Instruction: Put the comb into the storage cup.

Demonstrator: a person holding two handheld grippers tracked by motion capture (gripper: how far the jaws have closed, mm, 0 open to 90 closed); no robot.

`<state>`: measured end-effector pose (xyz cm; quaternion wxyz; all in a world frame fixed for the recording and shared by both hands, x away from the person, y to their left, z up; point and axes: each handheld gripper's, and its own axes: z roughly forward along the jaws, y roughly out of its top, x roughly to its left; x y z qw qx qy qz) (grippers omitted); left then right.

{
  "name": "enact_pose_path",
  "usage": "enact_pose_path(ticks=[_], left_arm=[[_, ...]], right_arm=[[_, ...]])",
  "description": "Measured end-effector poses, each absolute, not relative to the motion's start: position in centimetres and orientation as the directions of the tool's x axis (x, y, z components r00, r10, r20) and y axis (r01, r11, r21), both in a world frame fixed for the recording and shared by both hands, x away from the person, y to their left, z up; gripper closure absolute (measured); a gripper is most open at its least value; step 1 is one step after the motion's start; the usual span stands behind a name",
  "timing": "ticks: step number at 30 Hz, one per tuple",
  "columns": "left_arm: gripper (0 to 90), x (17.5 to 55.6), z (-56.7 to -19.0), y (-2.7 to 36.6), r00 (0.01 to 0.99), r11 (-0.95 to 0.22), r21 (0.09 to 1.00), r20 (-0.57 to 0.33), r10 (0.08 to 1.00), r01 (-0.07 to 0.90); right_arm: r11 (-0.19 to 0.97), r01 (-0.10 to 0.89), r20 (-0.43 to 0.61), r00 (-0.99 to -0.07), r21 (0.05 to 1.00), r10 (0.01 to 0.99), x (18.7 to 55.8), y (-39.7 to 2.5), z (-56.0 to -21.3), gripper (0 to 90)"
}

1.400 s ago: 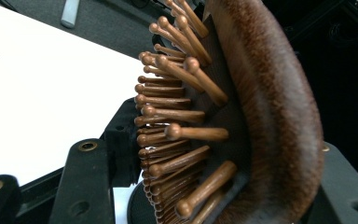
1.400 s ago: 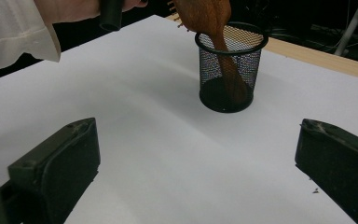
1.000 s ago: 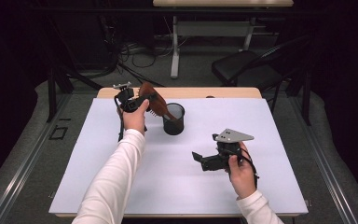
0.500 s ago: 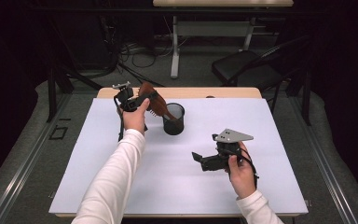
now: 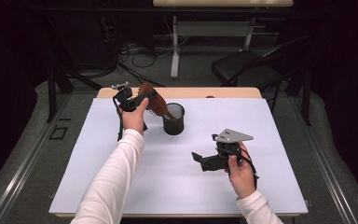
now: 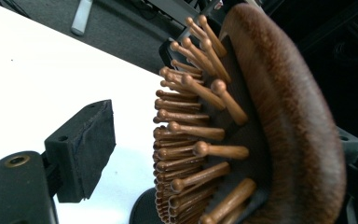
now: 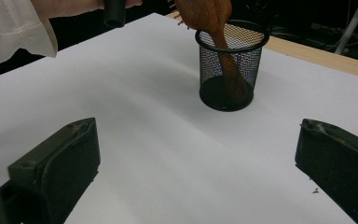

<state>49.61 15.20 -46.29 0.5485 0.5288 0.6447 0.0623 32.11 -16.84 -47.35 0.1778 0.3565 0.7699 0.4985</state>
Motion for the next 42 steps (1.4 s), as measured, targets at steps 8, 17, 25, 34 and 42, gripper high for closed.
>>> enact_pose_path(ticks=[8,17,25,34,42], left_arm=[[0.5,49.5,-46.0,15.4,0.183,0.408,0.670,-0.630,0.755,0.620],[0.5,49.4,-45.7,15.5,0.207,0.395,0.691,-0.616,0.760,0.606],[0.4,49.3,-45.5,15.8,0.210,0.398,0.691,-0.619,0.757,0.603],[0.5,49.3,-45.4,16.0,0.218,0.398,0.693,-0.621,0.753,0.601],[0.5,49.1,-44.9,16.5,0.229,0.398,0.706,-0.615,0.754,0.586]], right_arm=[[0.249,0.373,0.082,-0.682,0.894,0.727,32.1,-16.8,-47.4,0.0],[0.251,0.373,0.081,-0.684,0.893,0.725,32.1,-16.8,-47.4,0.0],[0.250,0.374,0.083,-0.683,0.893,0.726,32.1,-16.8,-47.4,0.0],[0.252,0.375,0.083,-0.684,0.892,0.725,32.1,-16.8,-47.5,0.0],[0.248,0.377,0.086,-0.681,0.892,0.727,32.1,-16.8,-47.5,0.0]])
